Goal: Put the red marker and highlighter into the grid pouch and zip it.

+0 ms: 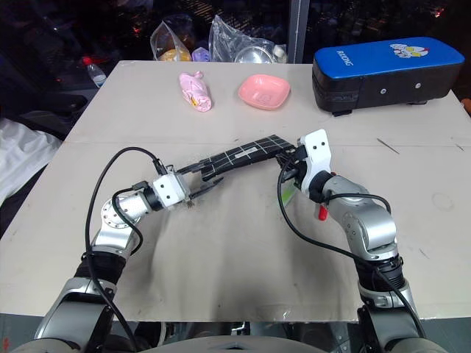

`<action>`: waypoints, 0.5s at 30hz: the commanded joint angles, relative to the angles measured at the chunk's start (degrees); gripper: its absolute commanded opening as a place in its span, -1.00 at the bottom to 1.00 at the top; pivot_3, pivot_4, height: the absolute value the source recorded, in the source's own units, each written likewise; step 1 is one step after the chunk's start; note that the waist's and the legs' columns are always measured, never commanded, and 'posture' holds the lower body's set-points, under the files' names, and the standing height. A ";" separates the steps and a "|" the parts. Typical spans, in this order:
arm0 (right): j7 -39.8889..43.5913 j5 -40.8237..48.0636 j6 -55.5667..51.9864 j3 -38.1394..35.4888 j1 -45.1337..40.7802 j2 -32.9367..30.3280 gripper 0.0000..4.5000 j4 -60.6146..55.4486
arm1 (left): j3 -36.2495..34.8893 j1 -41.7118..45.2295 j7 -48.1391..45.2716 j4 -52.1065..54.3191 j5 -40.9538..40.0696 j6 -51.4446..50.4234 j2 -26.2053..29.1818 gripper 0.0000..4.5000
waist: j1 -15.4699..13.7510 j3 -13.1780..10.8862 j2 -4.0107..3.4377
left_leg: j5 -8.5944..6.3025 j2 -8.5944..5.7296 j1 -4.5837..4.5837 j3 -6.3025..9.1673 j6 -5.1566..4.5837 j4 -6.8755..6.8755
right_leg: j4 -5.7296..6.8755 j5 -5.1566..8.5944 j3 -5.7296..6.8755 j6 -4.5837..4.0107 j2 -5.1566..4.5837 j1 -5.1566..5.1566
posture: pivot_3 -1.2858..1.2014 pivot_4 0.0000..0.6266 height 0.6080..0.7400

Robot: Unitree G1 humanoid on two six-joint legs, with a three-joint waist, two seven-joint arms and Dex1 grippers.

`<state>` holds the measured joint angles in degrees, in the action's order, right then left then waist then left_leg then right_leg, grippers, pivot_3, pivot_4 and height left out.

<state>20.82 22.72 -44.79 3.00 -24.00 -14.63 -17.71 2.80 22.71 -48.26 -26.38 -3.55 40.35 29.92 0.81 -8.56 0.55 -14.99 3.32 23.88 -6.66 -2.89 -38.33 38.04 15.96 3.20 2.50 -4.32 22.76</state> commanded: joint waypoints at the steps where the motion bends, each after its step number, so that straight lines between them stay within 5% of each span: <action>1: 0.28 0.20 0.62 -0.14 -0.41 -0.31 -1.00 -2.54 | -0.14 0.83 0.23 1.38 -1.60 0.37 -0.29 -0.98 | 0.00 0.00 0.00 | 0.00 0.00 0.00 0.01 0.00 0.00 | 0.00 0.00 0.00 0.00 0.00 0.00 | 0.03 -0.52 1.00; 15: 0.72 -0.67 0.75 1.86 -0.59 -0.99 -1.00 -4.29 | 0.90 0.88 4.03 2.46 1.95 -0.64 -2.35 -0.98 | -0.02 0.00 0.00 | 0.00 -0.01 0.00 0.01 0.00 0.00 | 0.01 0.00 0.00 0.01 0.02 0.00 | 0.03 -0.52 1.00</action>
<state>20.93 21.74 -44.74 4.33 -24.00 -15.50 -19.17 3.09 23.32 -45.55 -26.17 -2.07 39.97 27.94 0.78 -8.56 0.55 -14.99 3.32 23.88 -6.64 -2.89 -38.33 38.05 15.96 3.20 2.51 -4.30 22.76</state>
